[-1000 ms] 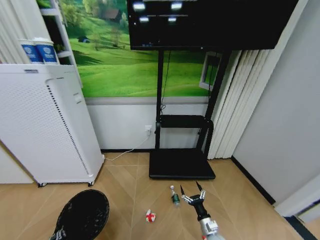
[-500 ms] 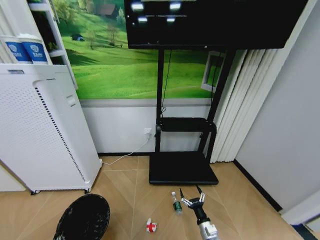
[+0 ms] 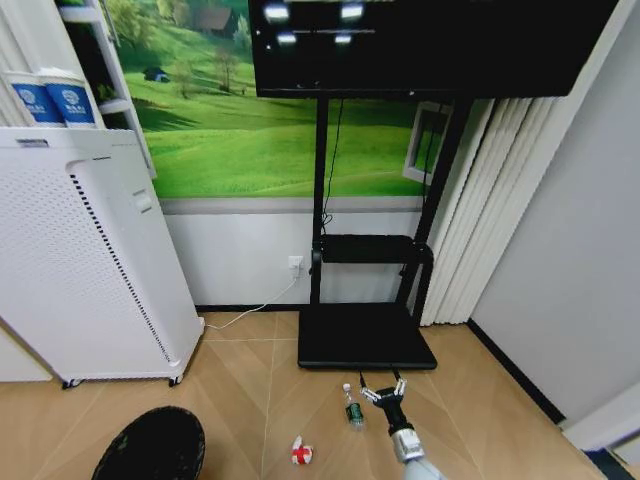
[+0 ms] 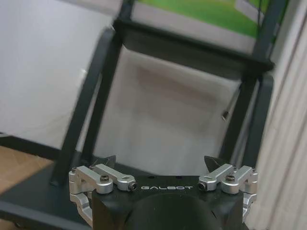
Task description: Pick up the trash bin and place the garbage on the floor into it.
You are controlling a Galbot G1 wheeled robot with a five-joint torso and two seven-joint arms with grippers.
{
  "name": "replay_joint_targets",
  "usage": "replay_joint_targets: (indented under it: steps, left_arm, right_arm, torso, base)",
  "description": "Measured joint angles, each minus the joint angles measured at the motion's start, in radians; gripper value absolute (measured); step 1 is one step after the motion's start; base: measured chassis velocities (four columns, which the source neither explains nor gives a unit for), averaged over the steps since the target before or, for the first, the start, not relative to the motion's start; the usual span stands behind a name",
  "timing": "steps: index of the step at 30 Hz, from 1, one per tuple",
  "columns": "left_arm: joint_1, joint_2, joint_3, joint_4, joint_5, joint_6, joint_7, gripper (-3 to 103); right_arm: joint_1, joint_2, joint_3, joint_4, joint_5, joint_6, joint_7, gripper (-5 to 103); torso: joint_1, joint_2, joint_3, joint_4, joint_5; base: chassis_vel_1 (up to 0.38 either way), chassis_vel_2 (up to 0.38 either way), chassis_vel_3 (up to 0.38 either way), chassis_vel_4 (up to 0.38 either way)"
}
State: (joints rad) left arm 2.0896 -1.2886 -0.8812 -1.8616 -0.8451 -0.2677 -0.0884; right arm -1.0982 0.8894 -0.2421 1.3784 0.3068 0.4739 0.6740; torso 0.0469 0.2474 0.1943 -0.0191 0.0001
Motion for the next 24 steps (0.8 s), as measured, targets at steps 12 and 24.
replay_joint_targets:
  steps: [12, 24]
  left_arm:
    - [-0.039, 0.016, 0.011, 0.048, -0.020, -0.004, 0.008, 7]
    - [-0.070, 0.039, 0.029, 0.068, -0.042, 0.001, 0.006, 7]
  right_arm:
    - [-0.034, -0.055, 0.021, -0.073, 0.027, 0.025, -0.081, 100]
    - [-0.068, -0.126, 0.001, -0.294, -0.062, 0.072, -0.133, 100]
  torso:
    - [0.000, 0.000, 0.000, -0.0001, -0.0001]
    - [0.000, 0.000, 0.000, 0.0000, -0.0001]
  base:
    - [0.000, 0.000, 0.000, 0.000]
    - [0.000, 0.000, 0.000, 0.000]
